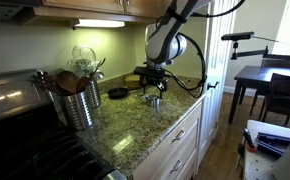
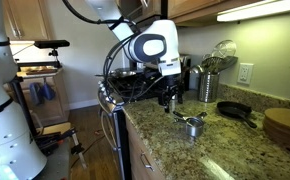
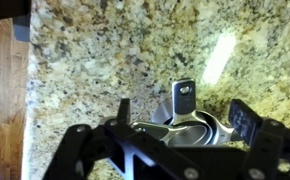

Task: Separate the three pots.

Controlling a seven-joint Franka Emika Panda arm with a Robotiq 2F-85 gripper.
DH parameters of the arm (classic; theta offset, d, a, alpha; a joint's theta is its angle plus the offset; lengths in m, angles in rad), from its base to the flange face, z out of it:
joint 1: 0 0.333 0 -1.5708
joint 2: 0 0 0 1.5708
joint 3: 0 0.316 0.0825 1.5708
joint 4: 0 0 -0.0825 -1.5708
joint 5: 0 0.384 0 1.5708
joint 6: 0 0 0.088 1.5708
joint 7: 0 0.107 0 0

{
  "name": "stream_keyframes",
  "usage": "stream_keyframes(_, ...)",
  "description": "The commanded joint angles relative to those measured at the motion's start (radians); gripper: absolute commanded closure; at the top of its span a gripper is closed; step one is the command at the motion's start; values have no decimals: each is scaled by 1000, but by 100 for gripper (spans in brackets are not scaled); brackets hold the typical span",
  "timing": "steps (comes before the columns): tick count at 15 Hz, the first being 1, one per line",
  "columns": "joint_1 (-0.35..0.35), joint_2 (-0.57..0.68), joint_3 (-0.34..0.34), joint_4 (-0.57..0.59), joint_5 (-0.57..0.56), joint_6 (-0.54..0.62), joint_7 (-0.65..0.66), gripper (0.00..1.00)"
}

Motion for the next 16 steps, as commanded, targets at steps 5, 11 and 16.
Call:
stream_keyframes(5, -42, 69, 31, 34, 300, 56, -335, 0)
stream_keyframes(11, -42, 121, 20, 73, 395, 30, -465, 0)
stream_keyframes(16, -44, 150, 12, 86, 397, 14, -510, 0)
